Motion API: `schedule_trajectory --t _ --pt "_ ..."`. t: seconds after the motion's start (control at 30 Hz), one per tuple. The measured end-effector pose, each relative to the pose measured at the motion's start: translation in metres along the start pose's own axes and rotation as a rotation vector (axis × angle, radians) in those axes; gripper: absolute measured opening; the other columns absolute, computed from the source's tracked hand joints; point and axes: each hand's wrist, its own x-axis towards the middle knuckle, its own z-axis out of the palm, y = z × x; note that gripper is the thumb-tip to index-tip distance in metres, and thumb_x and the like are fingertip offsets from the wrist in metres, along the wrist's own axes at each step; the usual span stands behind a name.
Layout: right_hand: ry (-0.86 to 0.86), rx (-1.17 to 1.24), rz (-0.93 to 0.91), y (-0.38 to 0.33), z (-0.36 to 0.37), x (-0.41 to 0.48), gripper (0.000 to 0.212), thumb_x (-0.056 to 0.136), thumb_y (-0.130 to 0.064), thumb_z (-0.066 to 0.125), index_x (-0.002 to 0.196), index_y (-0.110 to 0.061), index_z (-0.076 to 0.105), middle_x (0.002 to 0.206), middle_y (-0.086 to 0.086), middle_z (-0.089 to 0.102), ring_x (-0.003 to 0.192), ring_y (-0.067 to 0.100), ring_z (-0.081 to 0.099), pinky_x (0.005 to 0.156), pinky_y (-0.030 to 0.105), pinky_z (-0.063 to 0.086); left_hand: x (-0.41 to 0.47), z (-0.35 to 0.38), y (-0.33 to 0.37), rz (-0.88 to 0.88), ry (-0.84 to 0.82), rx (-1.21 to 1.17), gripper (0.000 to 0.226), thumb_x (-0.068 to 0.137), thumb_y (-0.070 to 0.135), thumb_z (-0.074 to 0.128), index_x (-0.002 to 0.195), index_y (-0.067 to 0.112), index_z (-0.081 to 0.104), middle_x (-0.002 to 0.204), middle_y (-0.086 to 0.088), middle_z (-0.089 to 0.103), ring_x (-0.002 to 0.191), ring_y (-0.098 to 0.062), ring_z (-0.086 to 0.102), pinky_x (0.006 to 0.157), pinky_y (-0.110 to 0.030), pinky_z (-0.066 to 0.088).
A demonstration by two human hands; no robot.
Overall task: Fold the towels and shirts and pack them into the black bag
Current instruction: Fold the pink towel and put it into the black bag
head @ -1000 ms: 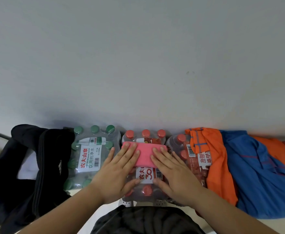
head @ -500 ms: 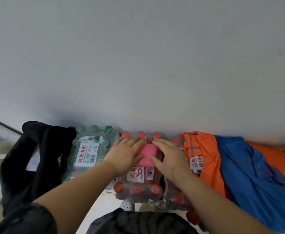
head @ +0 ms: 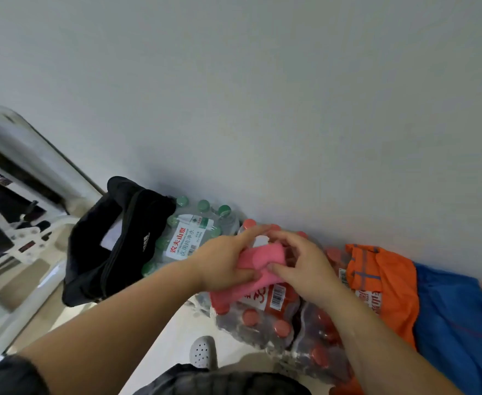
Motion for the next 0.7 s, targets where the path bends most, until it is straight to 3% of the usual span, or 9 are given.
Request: schedule_trajectory --t 0.07,0.17,0.4,0.47,0.53,0.63,0.7 --pt "-0.006 0.127 0.008 -0.017 0.005 0.004 0.063 0.079 -0.001 0.078 0.117 -0.049 0.061 0.115 -0.024 0.067 0.107 0.004 0.066 0.089 0.027 0.055 -0.016 -0.013 -0.008 -0.013 -0.018 -0.214 0.089 0.085 0.033 0.072 0.147 0.059 0.015 0.097 0.004 0.069 0.083 -0.017 0.068 0.08 -0.039 0.056" --pt "-0.012 0.216 0.012 -0.047 0.023 0.011 0.055 0.083 -0.004 0.076 0.113 -0.049 0.064 0.114 -0.015 0.069 0.103 0.009 0.068 0.08 0.027 0.057 -0.045 -0.032 -0.024 -0.011 -0.026 -0.438 0.084 0.089 0.019 0.068 0.145 0.06 0.021 0.115 0.0 0.067 0.09 -0.019 0.071 0.079 -0.044 0.06" --pt "-0.016 0.236 -0.007 -0.111 0.105 0.045 0.036 0.088 -0.015 0.075 0.111 -0.039 0.062 0.115 -0.003 0.069 0.099 0.013 0.07 0.076 0.026 0.056 -0.105 -0.081 -0.097 -0.034 0.052 -0.518 0.06 0.097 0.022 0.063 0.14 0.054 0.036 0.124 0.005 0.062 0.095 -0.025 0.068 0.079 -0.05 0.058" --pt "-0.014 0.156 -0.015 -0.127 0.14 0.057 0.03 0.089 -0.032 0.072 0.115 -0.042 0.06 0.124 -0.008 0.063 0.109 0.009 0.065 0.081 0.029 0.058 -0.125 -0.102 -0.132 -0.023 0.044 -0.552 0.049 0.098 0.02 0.062 0.134 0.05 0.047 0.127 0.015 0.057 0.099 -0.021 0.066 0.083 -0.046 0.058" --pt "-0.025 0.066 -0.028 -0.143 0.174 0.067 0.032 0.089 -0.049 0.063 0.12 -0.047 0.058 0.131 -0.014 0.055 0.119 0.002 0.056 0.091 0.031 0.056 -0.148 -0.123 -0.168 -0.043 0.055 -0.642 0.04 0.098 0.018 0.061 0.127 0.046 0.058 0.119 0.016 0.061 0.09 -0.019 0.068 0.075 -0.039 0.06" --pt "-0.062 -0.244 -0.05 -0.159 0.218 0.083 0.045 0.091 -0.055 0.06 0.134 -0.05 0.05 0.154 -0.022 0.027 0.142 -0.003 0.026 0.116 0.028 0.028 -0.176 -0.147 -0.227 -0.156 0.198 -0.798 0.034 0.096 0.013 0.063 0.112 0.041 0.07 0.093 0.02 0.066 0.071 -0.004 0.061 0.057 -0.018 0.05" --pt "-0.134 -0.413 0.012 -0.163 0.241 0.09 0.056 0.09 -0.053 0.065 0.141 -0.053 0.043 0.161 -0.02 0.006 0.147 0.0 0.007 0.118 0.027 0.014 -0.181 -0.148 -0.268 -0.223 0.314 -0.829 0.033 0.095 0.014 0.064 0.107 0.043 0.072 0.101 0.021 0.065 0.079 -0.005 0.061 0.064 -0.018 0.049"
